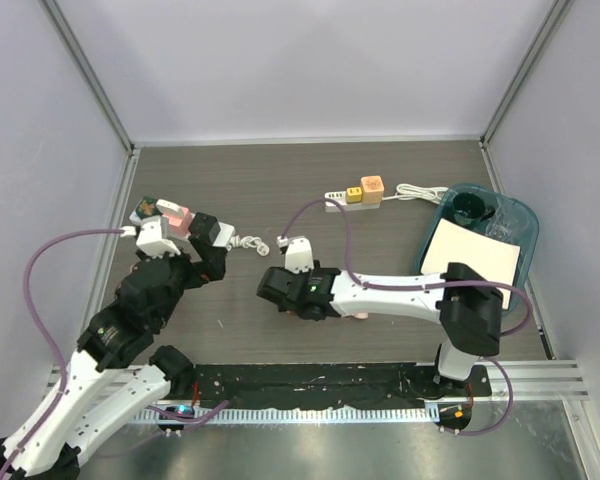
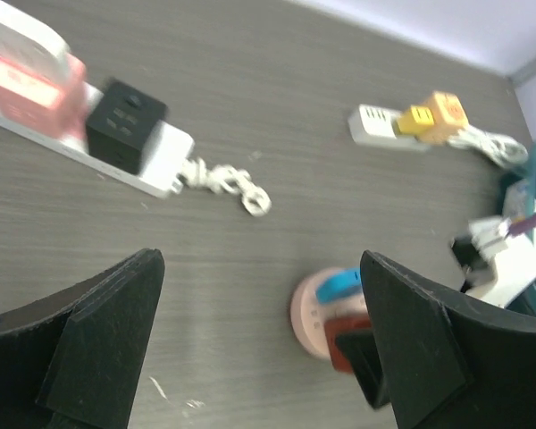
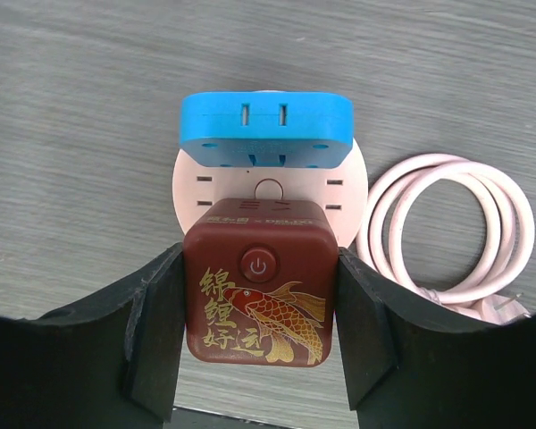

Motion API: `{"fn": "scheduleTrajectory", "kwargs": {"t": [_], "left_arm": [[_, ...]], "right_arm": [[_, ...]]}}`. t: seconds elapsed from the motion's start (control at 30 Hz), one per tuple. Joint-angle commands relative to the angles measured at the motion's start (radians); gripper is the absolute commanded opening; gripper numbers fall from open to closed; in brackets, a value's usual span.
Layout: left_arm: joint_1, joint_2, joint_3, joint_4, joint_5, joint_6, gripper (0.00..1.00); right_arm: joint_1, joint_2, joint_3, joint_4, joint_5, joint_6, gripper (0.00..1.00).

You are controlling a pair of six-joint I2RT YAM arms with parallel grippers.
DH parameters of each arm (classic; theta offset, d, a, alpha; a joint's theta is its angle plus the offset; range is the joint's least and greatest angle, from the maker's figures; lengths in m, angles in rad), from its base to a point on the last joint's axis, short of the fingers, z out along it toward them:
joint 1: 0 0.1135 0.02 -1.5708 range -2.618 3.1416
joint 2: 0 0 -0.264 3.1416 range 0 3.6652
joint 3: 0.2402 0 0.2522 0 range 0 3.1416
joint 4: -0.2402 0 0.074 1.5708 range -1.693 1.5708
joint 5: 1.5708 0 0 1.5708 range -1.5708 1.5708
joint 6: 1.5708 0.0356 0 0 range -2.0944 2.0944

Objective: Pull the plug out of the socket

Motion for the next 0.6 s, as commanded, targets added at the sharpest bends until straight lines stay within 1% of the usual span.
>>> {"fn": "scheduleTrajectory", "kwargs": {"t": [0.0, 0.07, 0.1, 0.13, 0.2, 0.27, 0.3, 0.33, 0.4, 0.47, 0.5, 0.57], "left_arm": [[-0.002, 0.079, -0.066, 0.042, 0.212, -0.201, 0.95], [-0.002, 0.109, -0.101, 0.079, 0.243, -0.246, 0.94], [-0.004, 0.118, -0.110, 0.093, 0.267, -0.252, 0.95], [-0.002, 0.124, -0.121, 0.113, 0.278, -0.254, 0.95], [-0.002, 0.147, -0.127, 0.131, 0.315, -0.255, 0.95], [-0.002, 0.177, -0.132, 0.167, 0.342, -0.257, 0.95], [-0.002, 0.190, -0.136, 0.185, 0.379, -0.258, 0.95], [-0.004, 0.205, -0.153, 0.232, 0.404, -0.264, 0.95], [-0.002, 0.259, -0.176, 0.286, 0.447, -0.292, 0.95], [-0.002, 0.303, -0.208, 0.380, 0.520, -0.316, 0.95], [-0.004, 0.355, -0.217, 0.453, 0.566, -0.332, 0.94], [-0.004, 0.410, -0.227, 0.510, 0.657, -0.336, 0.93]], "right_arm": [[-0.045, -0.174, -0.075, 0.065, 0.066, -0.063, 0.21], [-0.071, -0.228, -0.145, 0.122, 0.043, -0.082, 0.19], [-0.080, -0.289, -0.172, 0.143, 0.019, -0.091, 0.19], [-0.086, -0.318, -0.217, 0.182, 0.014, -0.109, 0.18], [-0.100, -0.410, -0.259, 0.217, 0.014, -0.126, 0.18], [-0.112, -0.469, -0.314, 0.274, 0.002, -0.149, 0.17], [-0.117, -0.492, -0.330, 0.294, -0.006, -0.154, 0.17], [-0.122, -0.536, -0.353, 0.326, -0.022, -0.155, 0.16], [-0.141, -0.571, -0.370, 0.355, -0.049, -0.158, 0.15], [-0.148, -0.605, -0.379, 0.381, -0.073, -0.163, 0.14], [-0.148, -0.613, -0.382, 0.390, -0.076, -0.163, 0.13], [-0.148, -0.639, -0.393, 0.413, -0.089, -0.162, 0.12]]}}
